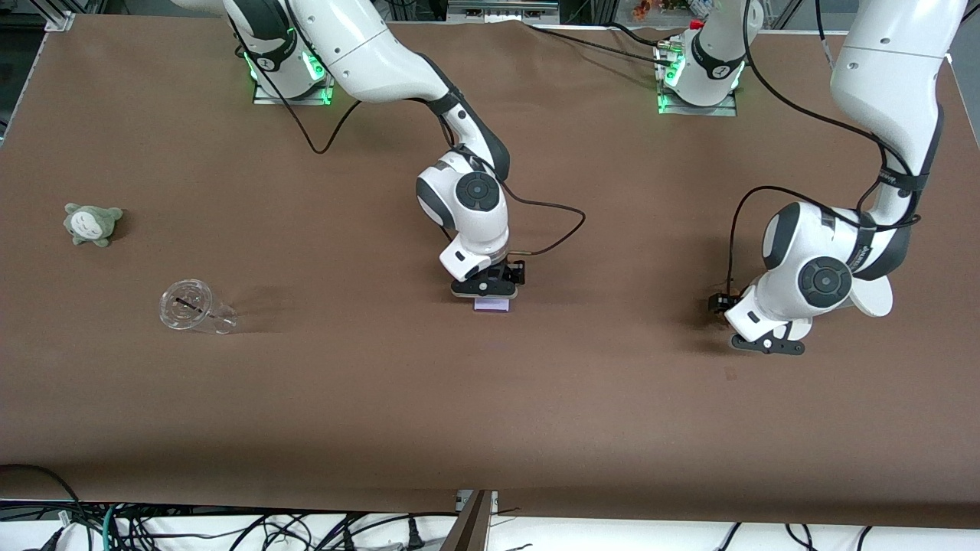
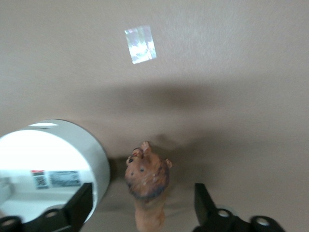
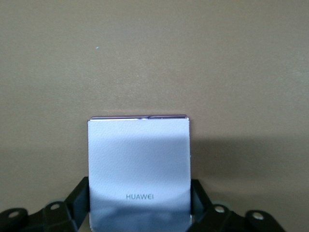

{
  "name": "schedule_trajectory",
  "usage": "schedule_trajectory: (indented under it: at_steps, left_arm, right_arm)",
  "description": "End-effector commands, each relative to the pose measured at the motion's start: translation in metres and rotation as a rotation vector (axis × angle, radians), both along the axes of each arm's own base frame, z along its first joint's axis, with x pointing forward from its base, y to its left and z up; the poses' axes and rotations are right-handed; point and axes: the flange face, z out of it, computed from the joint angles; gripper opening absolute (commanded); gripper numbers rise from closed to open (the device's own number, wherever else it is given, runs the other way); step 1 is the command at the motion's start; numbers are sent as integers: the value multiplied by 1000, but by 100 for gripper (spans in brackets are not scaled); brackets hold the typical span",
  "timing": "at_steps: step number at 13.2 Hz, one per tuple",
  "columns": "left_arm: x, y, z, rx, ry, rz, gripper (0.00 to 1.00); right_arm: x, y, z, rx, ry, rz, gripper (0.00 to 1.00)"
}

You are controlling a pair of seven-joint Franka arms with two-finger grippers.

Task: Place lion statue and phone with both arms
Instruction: 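Lower the lion beside the white lamp base and open the left gripper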

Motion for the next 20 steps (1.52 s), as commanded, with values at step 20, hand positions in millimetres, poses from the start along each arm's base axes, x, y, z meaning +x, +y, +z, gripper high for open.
schedule_trajectory:
  at_steps: [20]
  left_arm:
    - [-31, -28, 366, -55, -70, 62, 100]
  right_arm:
    - [155, -360, 54, -159, 245, -23, 54]
